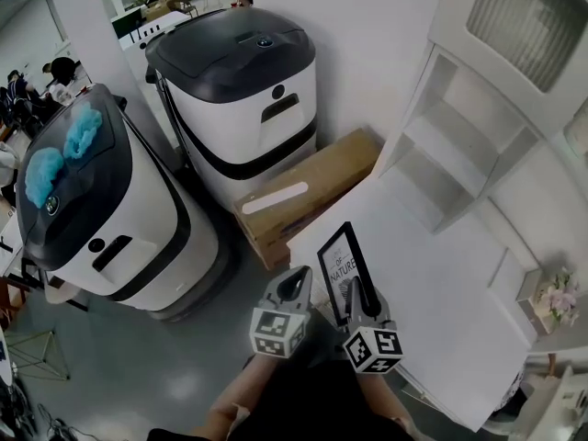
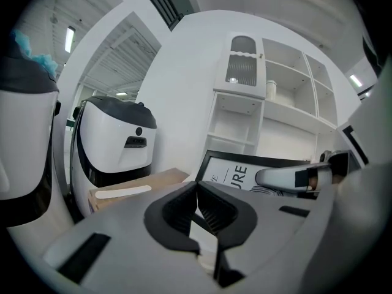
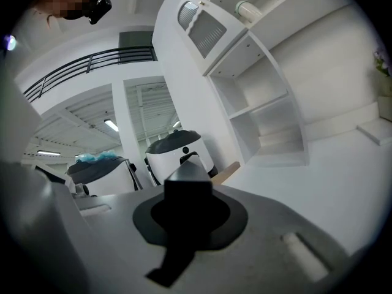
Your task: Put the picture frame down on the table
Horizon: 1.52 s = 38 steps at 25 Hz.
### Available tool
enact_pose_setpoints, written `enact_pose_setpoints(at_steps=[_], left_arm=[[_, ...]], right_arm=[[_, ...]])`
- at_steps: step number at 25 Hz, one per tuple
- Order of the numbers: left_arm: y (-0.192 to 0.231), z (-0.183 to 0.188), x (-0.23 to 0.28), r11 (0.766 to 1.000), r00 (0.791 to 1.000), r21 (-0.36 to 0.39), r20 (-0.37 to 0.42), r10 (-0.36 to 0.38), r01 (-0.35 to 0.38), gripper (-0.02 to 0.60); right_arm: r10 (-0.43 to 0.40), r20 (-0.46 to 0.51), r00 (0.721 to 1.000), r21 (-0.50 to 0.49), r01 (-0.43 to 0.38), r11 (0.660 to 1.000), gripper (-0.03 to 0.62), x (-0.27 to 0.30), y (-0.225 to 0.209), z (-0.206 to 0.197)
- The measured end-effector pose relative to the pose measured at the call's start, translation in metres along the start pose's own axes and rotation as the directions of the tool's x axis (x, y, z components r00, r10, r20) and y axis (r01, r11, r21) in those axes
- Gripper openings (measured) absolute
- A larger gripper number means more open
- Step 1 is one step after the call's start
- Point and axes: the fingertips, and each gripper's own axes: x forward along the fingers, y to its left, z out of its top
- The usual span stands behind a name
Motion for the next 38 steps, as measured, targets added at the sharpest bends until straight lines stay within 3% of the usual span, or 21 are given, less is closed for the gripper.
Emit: enact_pose_setpoints(at_steps=[16, 25, 38], left_arm=[[-0.035, -0.016, 0.038, 0.988, 0.986, 0.003, -0.066, -0.152, 0.152, 0.012], [-0.064, -0.015, 0.058, 0.979, 0.976, -0.025, -0.082, -0.202, 0.201, 0.012], [-0.068, -0.015, 0.077, 0.989, 0.984, -0.025, -0.101, -0.146, 0.144, 0.012]], right_arm=[[-0.155, 0.030, 0.987, 0.046, 0.154, 0.987, 0.014, -0.017, -0.039, 0.005], [-0.208, 0.038, 0.977, 0.073, 0.205, 0.976, 0.014, -0.029, -0.065, 0.017], [-0.167, 0.035, 0.985, 0.179, 0.158, 0.971, 0.014, -0.017, -0.088, 0.039]])
